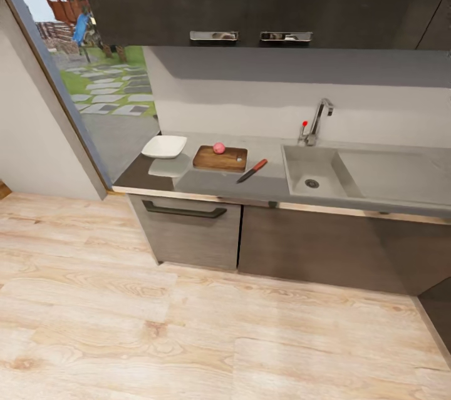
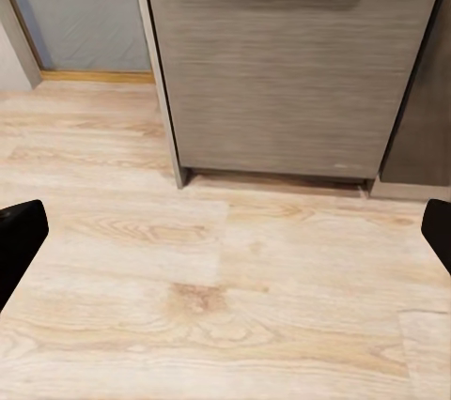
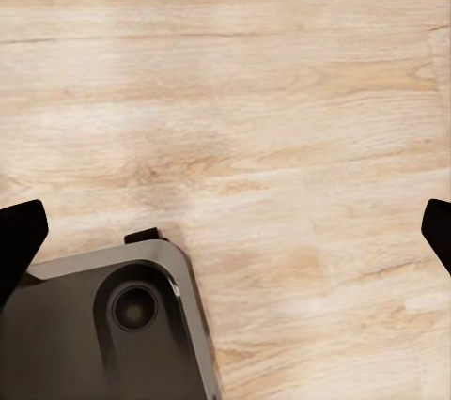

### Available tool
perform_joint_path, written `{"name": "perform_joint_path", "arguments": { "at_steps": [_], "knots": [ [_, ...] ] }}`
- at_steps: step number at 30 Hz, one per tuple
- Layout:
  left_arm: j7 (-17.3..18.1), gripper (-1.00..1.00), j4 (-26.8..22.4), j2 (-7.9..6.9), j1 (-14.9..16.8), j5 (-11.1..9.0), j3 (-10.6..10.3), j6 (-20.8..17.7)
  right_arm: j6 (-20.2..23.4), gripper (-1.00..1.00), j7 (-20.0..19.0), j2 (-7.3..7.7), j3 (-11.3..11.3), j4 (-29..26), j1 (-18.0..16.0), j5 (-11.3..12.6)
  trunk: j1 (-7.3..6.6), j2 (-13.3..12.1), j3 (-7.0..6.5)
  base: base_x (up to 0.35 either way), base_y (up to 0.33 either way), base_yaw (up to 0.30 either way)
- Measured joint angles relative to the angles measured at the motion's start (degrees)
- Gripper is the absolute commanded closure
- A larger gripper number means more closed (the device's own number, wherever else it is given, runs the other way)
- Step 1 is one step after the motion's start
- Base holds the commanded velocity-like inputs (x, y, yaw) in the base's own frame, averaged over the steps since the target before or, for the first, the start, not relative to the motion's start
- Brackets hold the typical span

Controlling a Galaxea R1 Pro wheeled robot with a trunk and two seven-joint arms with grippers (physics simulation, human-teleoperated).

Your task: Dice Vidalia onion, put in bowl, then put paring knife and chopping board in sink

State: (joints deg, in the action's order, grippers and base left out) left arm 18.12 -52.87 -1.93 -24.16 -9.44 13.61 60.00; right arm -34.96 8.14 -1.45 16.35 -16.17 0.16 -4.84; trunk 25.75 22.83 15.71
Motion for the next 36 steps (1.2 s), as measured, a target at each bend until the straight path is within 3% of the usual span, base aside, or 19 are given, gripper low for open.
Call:
{"name": "perform_joint_path", "arguments": {
  "at_steps": [36],
  "knots": [
    [0.0,-1.00,1.6,0.00,0.0,0.0,0.0,0.0,0.0,-1.00,0.0,-0.09,0.1,0.0,0.0,0.1,0.00,0.0,-3.29,0.000,0.000,0.000]
  ]
}}
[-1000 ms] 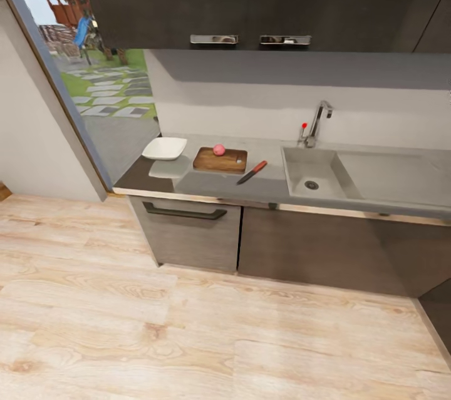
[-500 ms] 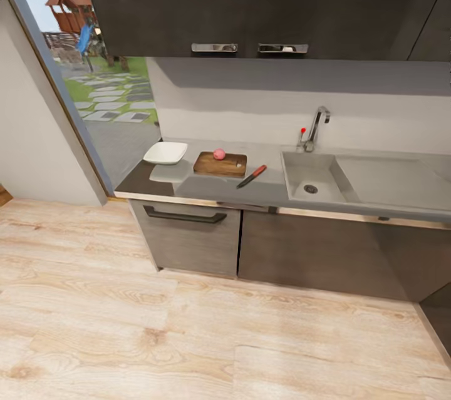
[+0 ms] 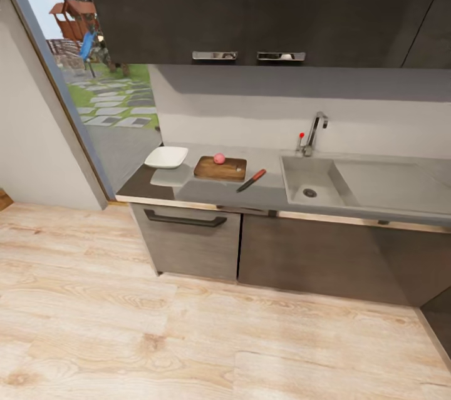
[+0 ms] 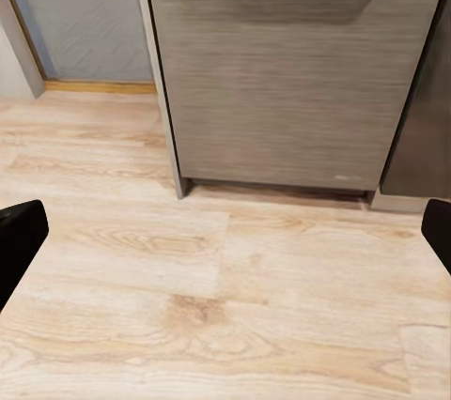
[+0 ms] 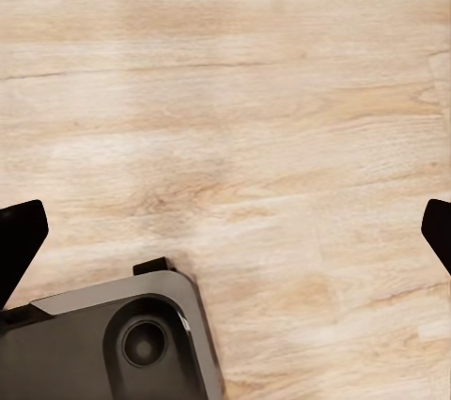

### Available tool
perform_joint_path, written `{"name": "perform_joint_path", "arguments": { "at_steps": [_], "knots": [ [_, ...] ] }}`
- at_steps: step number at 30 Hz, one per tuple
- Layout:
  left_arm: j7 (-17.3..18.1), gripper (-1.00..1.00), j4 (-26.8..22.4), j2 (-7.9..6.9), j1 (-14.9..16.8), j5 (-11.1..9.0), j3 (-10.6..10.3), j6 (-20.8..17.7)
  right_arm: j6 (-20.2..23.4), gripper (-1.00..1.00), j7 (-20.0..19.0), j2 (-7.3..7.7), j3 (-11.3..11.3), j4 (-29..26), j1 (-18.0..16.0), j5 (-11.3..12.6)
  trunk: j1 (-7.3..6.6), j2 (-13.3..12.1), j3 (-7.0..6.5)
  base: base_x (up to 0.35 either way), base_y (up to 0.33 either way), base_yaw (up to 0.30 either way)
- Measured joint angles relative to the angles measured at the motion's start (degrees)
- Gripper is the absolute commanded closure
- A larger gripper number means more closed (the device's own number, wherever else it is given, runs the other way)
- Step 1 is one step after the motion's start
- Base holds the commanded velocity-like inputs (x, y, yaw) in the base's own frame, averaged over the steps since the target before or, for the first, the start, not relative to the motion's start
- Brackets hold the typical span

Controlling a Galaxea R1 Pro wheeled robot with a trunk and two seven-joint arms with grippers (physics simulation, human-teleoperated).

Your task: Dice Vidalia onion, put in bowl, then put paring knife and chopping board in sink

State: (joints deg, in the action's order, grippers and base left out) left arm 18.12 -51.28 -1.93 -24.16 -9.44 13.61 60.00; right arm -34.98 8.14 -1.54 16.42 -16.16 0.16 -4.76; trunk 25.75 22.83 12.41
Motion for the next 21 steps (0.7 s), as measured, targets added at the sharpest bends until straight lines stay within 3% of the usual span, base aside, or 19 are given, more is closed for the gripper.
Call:
{"name": "perform_joint_path", "arguments": {
  "at_steps": [21],
  "knots": [
    [0.0,-1.00,0.6,0.01,0.0,0.0,-0.1,0.0,0.0,-1.00,0.0,0.00,0.0,0.0,0.0,0.0,0.00,0.0,-1.92,0.000,0.000,0.000]
  ]
}}
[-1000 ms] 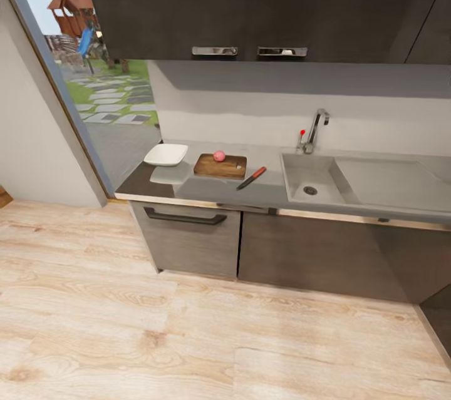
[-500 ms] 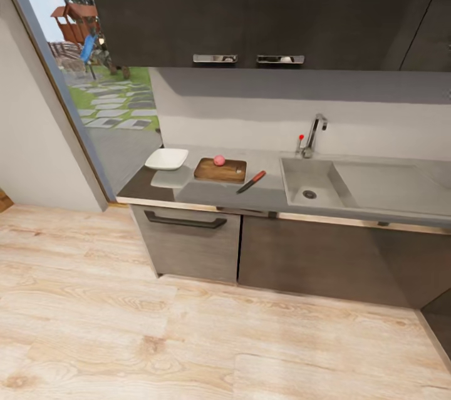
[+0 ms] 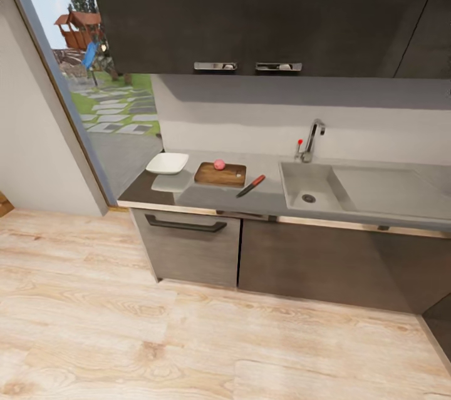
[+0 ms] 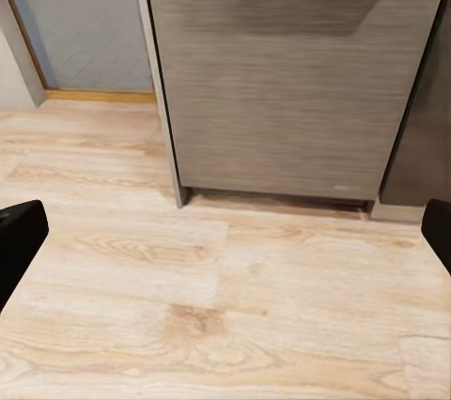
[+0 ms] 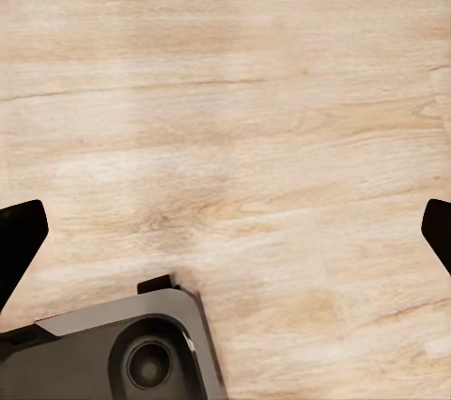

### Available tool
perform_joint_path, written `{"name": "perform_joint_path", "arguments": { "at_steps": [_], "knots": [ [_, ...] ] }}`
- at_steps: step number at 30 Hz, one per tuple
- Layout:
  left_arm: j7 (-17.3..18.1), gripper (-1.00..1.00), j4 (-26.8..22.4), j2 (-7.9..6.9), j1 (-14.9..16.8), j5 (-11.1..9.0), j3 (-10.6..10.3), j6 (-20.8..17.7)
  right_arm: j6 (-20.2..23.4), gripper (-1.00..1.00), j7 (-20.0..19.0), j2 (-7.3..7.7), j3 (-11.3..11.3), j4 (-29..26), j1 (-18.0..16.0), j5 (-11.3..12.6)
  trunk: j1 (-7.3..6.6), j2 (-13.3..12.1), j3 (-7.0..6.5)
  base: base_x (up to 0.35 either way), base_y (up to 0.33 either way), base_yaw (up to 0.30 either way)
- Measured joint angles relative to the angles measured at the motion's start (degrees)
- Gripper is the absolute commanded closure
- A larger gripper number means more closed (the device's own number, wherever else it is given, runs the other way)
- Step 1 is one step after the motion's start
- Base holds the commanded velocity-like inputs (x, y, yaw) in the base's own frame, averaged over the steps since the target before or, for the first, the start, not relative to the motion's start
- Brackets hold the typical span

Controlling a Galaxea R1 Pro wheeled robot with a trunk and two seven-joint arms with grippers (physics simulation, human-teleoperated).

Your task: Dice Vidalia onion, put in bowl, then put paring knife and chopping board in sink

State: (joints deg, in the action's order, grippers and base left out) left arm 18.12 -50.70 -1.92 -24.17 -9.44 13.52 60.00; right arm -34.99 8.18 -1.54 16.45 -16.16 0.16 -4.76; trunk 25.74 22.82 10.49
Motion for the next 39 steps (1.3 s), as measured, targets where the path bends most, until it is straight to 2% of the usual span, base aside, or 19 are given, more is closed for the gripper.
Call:
{"name": "perform_joint_path", "arguments": {
  "at_steps": [39],
  "knots": [
    [0.0,-1.00,1.2,0.08,0.0,0.0,0.0,0.0,0.1,-1.00,0.0,0.00,0.0,0.0,0.0,0.0,0.00,0.0,-3.57,0.000,0.000,0.000]
  ]
}}
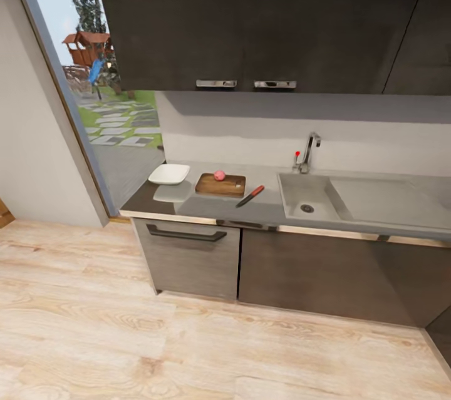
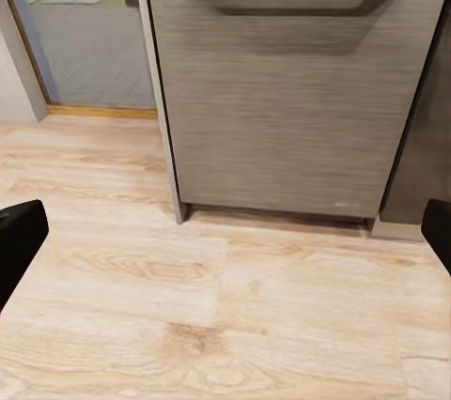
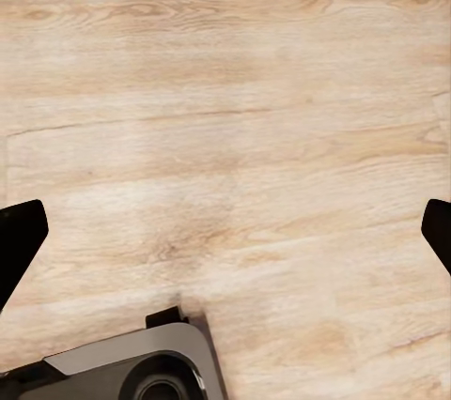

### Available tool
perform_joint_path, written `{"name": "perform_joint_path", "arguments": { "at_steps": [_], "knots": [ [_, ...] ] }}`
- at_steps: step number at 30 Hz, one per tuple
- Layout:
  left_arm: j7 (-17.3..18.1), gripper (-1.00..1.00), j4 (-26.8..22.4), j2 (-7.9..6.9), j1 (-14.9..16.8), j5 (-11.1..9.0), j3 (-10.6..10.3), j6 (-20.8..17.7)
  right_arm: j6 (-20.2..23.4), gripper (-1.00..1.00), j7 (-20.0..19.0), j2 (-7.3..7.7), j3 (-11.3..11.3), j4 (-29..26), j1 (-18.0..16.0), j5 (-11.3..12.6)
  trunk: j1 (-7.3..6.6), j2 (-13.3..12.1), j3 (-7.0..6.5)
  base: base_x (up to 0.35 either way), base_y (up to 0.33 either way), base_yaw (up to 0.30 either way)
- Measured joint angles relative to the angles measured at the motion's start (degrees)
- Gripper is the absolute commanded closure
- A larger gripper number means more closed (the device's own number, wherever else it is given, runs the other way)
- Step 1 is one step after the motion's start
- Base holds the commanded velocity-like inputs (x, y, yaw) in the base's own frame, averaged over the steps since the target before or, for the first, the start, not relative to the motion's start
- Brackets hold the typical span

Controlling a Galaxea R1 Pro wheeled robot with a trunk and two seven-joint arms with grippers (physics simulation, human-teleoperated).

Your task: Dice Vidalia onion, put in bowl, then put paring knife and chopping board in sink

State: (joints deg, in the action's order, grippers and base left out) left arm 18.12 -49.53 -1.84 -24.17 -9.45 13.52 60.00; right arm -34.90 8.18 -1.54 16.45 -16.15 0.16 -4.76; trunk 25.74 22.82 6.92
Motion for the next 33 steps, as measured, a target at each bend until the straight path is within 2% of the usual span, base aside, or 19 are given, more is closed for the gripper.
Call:
{"name": "perform_joint_path", "arguments": {
  "at_steps": [10,13,15,16,18,19,21,22,24,26,28,30,31,33],
  "knots": [
    [0.0,-1.00,0.5,0.00,0.0,0.0,0.0,0.0,0.0,-1.00,-0.1,0.39,-0.1,-1.5,0.0,-0.2,0.00,0.0,-0.36,0.000,0.000,0.000],
    [0.0,-1.00,0.6,0.01,0.0,0.0,0.0,0.0,1.0,-1.00,0.3,0.19,-0.3,-9.5,0.0,-0.5,0.00,0.0,-0.38,0.000,0.000,0.000],
    [0.0,-1.00,0.7,0.01,0.0,0.0,-0.1,0.0,3.6,-1.00,0.7,0.08,-0.3,-15.6,0.0,-0.8,0.00,0.0,-0.38,0.000,0.000,0.000],
    [0.0,-1.00,0.7,0.00,0.0,0.0,-0.1,0.0,6.8,-1.00,1.0,0.06,-0.4,-19.9,-0.1,-1.1,0.00,0.0,-0.38,0.000,0.000,0.000],
    [0.0,-1.00,0.7,0.01,0.0,0.0,-0.1,0.0,17.0,-1.00,2.0,0.04,-0.5,-30.1,-0.8,-1.5,0.01,0.0,-0.40,0.000,0.000,0.000],
    [0.0,-1.00,0.8,0.01,0.0,0.0,-0.1,0.0,20.1,-1.00,2.3,0.03,-0.5,-33.2,-1.0,-1.5,0.00,0.0,-0.39,0.000,0.000,0.000],
    [0.0,-1.00,1.1,0.00,0.0,0.0,-0.1,0.0,32.2,-1.00,3.4,0.12,-0.8,-43.9,-2.1,-1.7,0.01,0.0,-0.40,0.000,0.000,0.000],
    [0.0,-1.00,1.2,0.00,0.0,0.0,-0.1,0.0,35.1,-1.00,3.6,0.17,-0.9,-46.9,-2.6,-1.7,0.00,0.0,-0.39,0.000,0.000,0.000],
    [0.0,-1.00,1.7,0.00,0.0,0.0,-0.1,0.0,44.9,-1.00,4.5,0.38,-1.2,-56.8,-5.1,-1.8,0.01,0.0,-0.41,0.000,0.000,0.000],
    [0.1,-1.00,2.0,0.00,0.0,0.1,-0.1,0.0,54.2,-1.00,5.3,0.81,-1.4,-65.1,-9.1,-2.9,0.01,0.0,-0.41,0.000,0.000,0.000],
    [0.1,-1.00,2.2,-0.01,0.0,0.1,-0.1,0.0,63.0,-1.00,5.7,1.71,-1.5,-69.9,-14.7,-5.8,0.01,0.0,-0.41,0.000,0.000,0.000],
    [0.1,-1.00,2.3,-0.01,0.0,0.1,-0.1,0.0,70.8,-1.00,5.7,2.52,-1.6,-71.9,-21.3,-8.8,0.01,0.0,-0.41,0.000,0.000,0.000],
    [0.1,-1.00,2.3,-0.01,0.0,0.1,-0.1,0.0,72.6,-1.00,5.7,2.64,-1.6,-72.2,-23.1,-9.3,0.00,0.0,-0.40,0.000,0.000,0.000],
    [0.1,-1.00,2.4,-0.01,0.0,0.1,-0.1,0.0,78.6,-1.00,5.5,2.91,-1.9,-72.8,-29.1,-10.7,0.01,0.0,-0.41,0.000,0.000,0.000]
  ]
}}
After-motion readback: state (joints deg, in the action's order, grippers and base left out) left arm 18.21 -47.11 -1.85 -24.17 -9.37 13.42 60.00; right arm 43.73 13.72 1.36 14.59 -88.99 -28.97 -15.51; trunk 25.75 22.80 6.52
